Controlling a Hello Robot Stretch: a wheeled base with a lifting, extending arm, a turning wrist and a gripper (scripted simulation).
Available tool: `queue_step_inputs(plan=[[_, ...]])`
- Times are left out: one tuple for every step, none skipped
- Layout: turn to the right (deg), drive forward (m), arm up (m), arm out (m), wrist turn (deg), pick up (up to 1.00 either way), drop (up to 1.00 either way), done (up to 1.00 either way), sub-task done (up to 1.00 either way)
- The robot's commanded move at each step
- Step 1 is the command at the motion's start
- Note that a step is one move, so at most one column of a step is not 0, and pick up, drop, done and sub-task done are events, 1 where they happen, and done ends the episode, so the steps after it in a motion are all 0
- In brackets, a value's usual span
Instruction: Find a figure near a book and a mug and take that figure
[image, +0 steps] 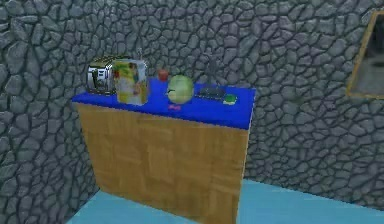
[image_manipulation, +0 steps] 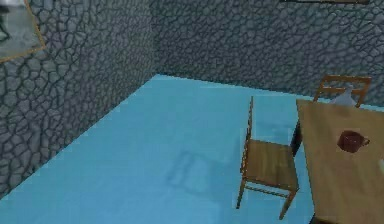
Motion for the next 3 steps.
queue_step_inputs(plan=[[45.0,0.0,0.0,0.0,0.0,0.0,0.0,0.0,0.0],[27.0,0.0,0.0,0.0,0.0,0.0,0.0,0.0,0.0],[0.0,0.9,0.0,0.0,0.0,0.0,0.0,0.0,0.0]])
